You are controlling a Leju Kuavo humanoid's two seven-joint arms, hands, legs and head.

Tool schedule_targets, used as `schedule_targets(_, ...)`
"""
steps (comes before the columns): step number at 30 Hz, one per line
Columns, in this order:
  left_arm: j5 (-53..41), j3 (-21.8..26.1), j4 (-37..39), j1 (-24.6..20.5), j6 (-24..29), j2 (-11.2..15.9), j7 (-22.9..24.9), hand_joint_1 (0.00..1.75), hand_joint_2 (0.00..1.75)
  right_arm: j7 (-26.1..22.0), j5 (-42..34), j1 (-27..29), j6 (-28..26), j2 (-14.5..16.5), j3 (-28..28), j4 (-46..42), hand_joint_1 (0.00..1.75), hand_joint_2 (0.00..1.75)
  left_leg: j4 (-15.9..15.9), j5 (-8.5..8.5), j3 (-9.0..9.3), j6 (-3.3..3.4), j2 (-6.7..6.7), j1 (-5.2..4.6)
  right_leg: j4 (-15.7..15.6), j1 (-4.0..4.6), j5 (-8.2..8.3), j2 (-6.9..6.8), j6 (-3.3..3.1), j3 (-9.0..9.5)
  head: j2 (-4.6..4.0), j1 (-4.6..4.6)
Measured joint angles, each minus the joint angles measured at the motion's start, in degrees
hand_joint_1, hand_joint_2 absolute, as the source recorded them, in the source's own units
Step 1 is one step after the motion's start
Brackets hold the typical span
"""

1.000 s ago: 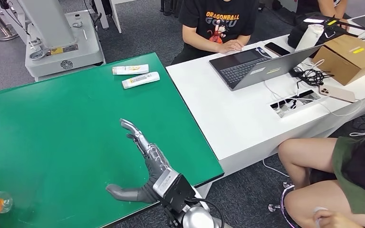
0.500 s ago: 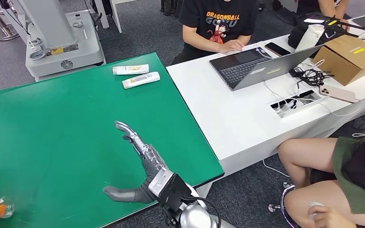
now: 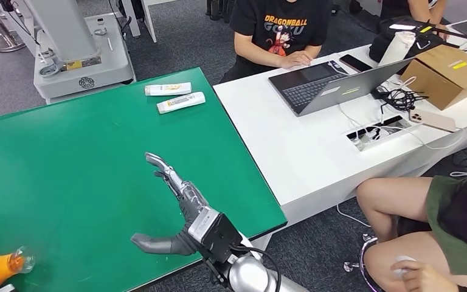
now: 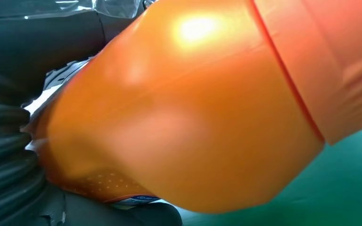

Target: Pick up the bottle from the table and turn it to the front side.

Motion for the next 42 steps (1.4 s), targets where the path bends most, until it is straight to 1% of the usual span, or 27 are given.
schedule_targets(2,-0.26,0.27,0.26,0.00,0.21,-0.52,0.12,0.32,1.75,-0.01,0.01,-0.09,-0.02,-0.03,0.13,0.37,0.00,1.75,0.00,0.00,0.03,0.00,-0.01,0.00,0.00,0.00,0.00,-0.01,0.00,0.03,0.00,0.01)
schedule_targets(3,-0.35,0.42,0.44,-0.01,0.17,-0.85,0.20,0.00,1.75,-0.02,0.05,-0.12,-0.02,-0.04,0.20,0.56,0.00,1.75,0.00,0.01,0.05,0.00,-0.02,0.00,0.00,0.00,0.00,-0.03,0.00,0.05,0.00,-0.01)
schedule_targets(8,-0.78,1.42,1.05,-0.28,-0.82,-1.85,0.54,0.00,1.75,-0.05,0.92,-0.16,0.07,-0.05,0.31,0.89,0.00,1.75,0.00,0.01,0.16,0.00,-0.10,0.00,0.00,0.00,0.00,-0.13,0.00,0.18,0.00,0.01)
schedule_targets(18,-1.17,1.89,1.14,-0.41,-1.20,-2.22,1.27,0.00,1.75,0.11,1.01,-0.13,0.22,-0.05,0.31,0.85,0.00,1.75,0.00,0.01,0.27,0.00,-0.10,0.01,0.00,0.00,0.00,-0.12,0.00,0.29,0.00,0.00)
schedule_targets(21,-1.13,2.21,1.14,-0.33,-1.54,-2.04,1.38,0.00,1.75,0.15,1.18,0.03,0.29,-0.05,0.31,0.85,0.00,1.75,-0.01,0.01,0.27,0.00,-0.09,0.01,0.01,0.00,0.00,-0.10,0.00,0.31,0.00,0.01)
schedule_targets(26,-0.37,3.19,1.14,0.41,-1.06,-0.77,1.10,0.00,1.75,-0.20,1.44,0.60,0.95,-0.17,0.31,0.87,0.00,1.75,-0.03,0.00,0.30,-0.01,0.07,0.02,0.02,0.01,0.00,0.05,-0.01,0.29,0.00,0.01)
schedule_targets(30,0.45,4.73,0.57,2.07,0.65,0.35,1.52,0.00,1.75,-0.40,1.45,0.66,1.18,-0.22,0.31,0.93,0.00,1.75,-0.05,-0.01,0.33,-0.03,0.09,0.02,0.02,0.01,-0.03,0.10,-0.05,0.27,0.00,0.01)
schedule_targets(33,1.52,6.76,-1.53,4.70,3.45,0.99,1.63,0.00,1.75,-0.54,1.44,0.65,0.94,-0.23,0.31,0.94,0.00,1.75,-0.06,-0.02,0.34,-0.04,0.11,0.02,0.01,0.01,-0.04,0.11,-0.07,0.25,0.00,0.00)
schedule_targets(37,2.12,10.28,-5.65,8.43,5.65,1.12,1.57,0.00,1.75,-0.69,1.21,0.64,0.68,-0.27,0.31,0.94,0.00,1.75,-0.06,-0.02,0.31,-0.04,0.08,0.02,0.01,0.01,-0.08,0.09,-0.09,0.22,0.00,0.01)
schedule_targets(42,3.07,14.26,-10.67,11.25,9.32,0.82,0.42,0.00,1.75,-0.74,1.09,0.65,0.02,-0.33,0.31,0.94,0.00,1.75,-0.06,-0.02,0.29,-0.04,0.07,0.02,-0.01,0.01,-0.08,0.08,-0.09,0.23,0.00,0.01)
